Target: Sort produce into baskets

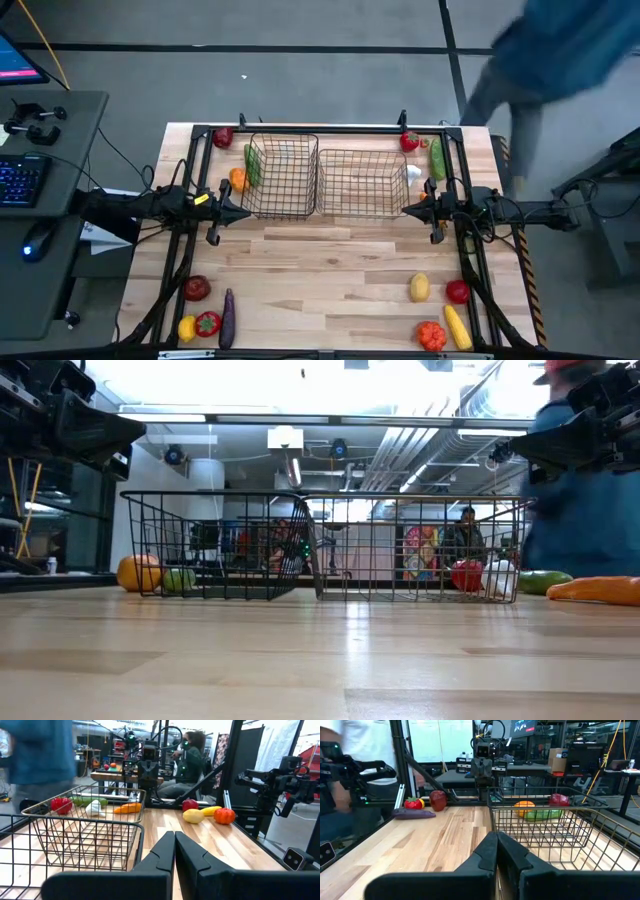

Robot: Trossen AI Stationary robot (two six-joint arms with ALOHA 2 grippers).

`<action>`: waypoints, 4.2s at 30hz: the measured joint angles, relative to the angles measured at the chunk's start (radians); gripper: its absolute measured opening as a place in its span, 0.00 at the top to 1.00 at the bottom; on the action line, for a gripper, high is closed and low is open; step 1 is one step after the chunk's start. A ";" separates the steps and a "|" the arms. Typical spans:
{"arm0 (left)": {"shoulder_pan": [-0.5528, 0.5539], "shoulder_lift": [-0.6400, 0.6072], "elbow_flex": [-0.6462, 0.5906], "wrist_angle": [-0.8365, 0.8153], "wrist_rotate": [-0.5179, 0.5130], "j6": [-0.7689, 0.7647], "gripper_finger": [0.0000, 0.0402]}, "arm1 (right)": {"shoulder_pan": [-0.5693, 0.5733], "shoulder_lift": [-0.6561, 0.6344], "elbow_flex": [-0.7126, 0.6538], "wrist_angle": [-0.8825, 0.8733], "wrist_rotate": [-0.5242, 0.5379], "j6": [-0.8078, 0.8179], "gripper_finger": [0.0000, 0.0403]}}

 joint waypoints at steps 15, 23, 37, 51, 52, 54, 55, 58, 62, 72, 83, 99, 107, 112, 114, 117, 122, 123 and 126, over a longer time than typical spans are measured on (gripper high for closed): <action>0.000 0.000 0.000 0.000 0.000 0.000 1.00 | 0.000 0.000 0.000 0.000 0.000 0.000 1.00; 0.000 0.000 0.000 0.000 0.000 0.000 1.00 | 0.000 0.000 0.000 0.000 0.000 0.000 1.00; 0.000 0.000 0.000 0.000 0.000 0.000 1.00 | 0.000 0.000 0.000 0.000 0.000 0.000 1.00; 0.001 0.000 0.000 0.010 -0.019 0.032 1.00 | 0.000 0.000 0.000 0.000 0.000 0.000 1.00; 0.002 0.000 0.000 0.026 -0.033 0.040 1.00 | 0.000 0.000 0.000 0.000 0.000 0.000 1.00; 0.003 0.000 0.000 0.093 -0.055 -0.022 1.00 | 0.000 0.000 0.000 0.000 0.000 0.000 1.00; 0.003 0.000 0.000 0.145 -0.061 -0.082 1.00 | 0.000 0.000 0.000 0.000 0.000 0.000 1.00; 0.003 0.000 0.000 0.339 -0.069 -0.243 1.00 | 0.000 0.000 0.000 0.000 0.000 0.000 1.00; 0.003 0.000 0.000 0.644 -0.124 -0.354 1.00 | 0.000 0.000 0.000 0.000 0.000 0.000 1.00; 0.023 0.117 0.158 0.554 -0.594 -0.411 0.99 | 0.000 0.000 0.000 0.000 0.000 0.000 1.00; 0.307 0.450 0.880 -0.548 -0.605 -0.391 0.63 | 0.000 0.000 0.000 0.000 0.000 0.000 1.00; 0.476 0.894 1.178 -0.560 -0.064 -0.304 0.39 | 0.000 0.000 0.000 0.000 0.000 0.000 1.00; 0.378 1.028 1.176 -0.492 0.432 -0.406 0.39 | 0.000 0.000 0.000 0.000 0.000 0.000 1.00; 0.241 1.048 1.177 -0.559 0.473 -0.514 0.40 | 0.000 0.000 0.000 0.000 0.000 0.000 1.00; 0.176 1.051 1.177 -0.612 0.472 -0.568 0.40 | 0.000 0.000 0.000 0.000 0.000 0.000 1.00; 0.063 1.073 1.179 -0.731 0.469 -0.661 0.40 | 0.000 0.000 0.000 0.000 0.000 0.000 1.00; -0.169 1.161 1.176 -0.956 0.471 -0.757 0.40 | 0.000 0.000 0.000 0.000 0.000 0.000 1.00; -0.216 1.183 1.176 -0.978 0.470 -0.757 0.40 | 0.000 0.000 0.000 0.000 0.000 0.000 1.00; -0.336 1.263 1.177 -1.030 0.435 -0.759 0.40 | 0.000 0.000 0.000 0.000 0.000 0.000 1.00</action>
